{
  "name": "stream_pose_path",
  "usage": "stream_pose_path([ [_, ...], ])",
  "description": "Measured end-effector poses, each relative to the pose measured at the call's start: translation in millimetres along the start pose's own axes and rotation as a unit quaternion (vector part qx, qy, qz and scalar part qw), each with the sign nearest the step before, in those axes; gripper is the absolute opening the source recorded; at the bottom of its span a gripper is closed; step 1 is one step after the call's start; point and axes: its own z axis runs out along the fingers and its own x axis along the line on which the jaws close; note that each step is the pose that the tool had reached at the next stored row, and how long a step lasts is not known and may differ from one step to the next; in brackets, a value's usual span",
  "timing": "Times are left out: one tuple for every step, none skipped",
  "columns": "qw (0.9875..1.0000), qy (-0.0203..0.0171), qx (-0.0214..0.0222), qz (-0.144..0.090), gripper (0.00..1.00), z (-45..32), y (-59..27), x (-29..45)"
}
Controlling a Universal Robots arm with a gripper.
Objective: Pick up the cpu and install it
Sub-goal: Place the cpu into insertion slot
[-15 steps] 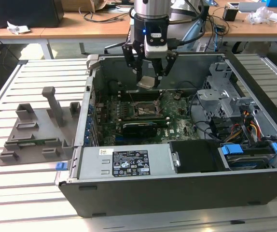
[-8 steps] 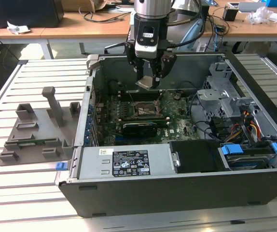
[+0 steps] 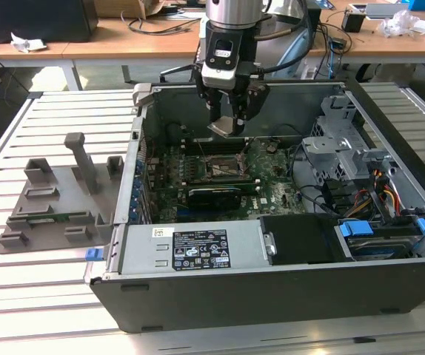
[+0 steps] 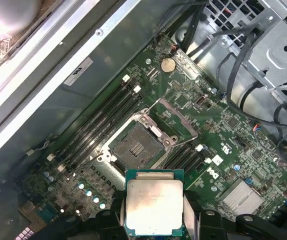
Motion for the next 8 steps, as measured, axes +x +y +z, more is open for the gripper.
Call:
stream_pose_path([
  [1.0000, 0.0001, 0.0000, 0.004, 0.55, 0.0, 0.0, 0.0],
  [1.0000, 0.0003, 0.0001, 0.009, 0.55, 0.0, 0.0, 0.0],
  [0.9999, 0.0004, 0.0002, 0.013, 0.55, 0.0, 0.0, 0.0],
  [0.9998, 0.0005, 0.0002, 0.017, 0.55, 0.0, 0.0, 0.0],
  [0.9998, 0.0007, 0.0002, 0.022, 0.55, 0.1, 0.0, 0.0],
  [0.9996, 0.0009, 0.0003, 0.028, 0.55, 0.1, 0.0, 0.0],
  [0.9994, 0.0011, 0.0004, 0.036, 0.55, 0.1, 0.0, 0.0],
  [0.9991, 0.0013, 0.0005, 0.042, 0.55, 0.1, 0.0, 0.0],
])
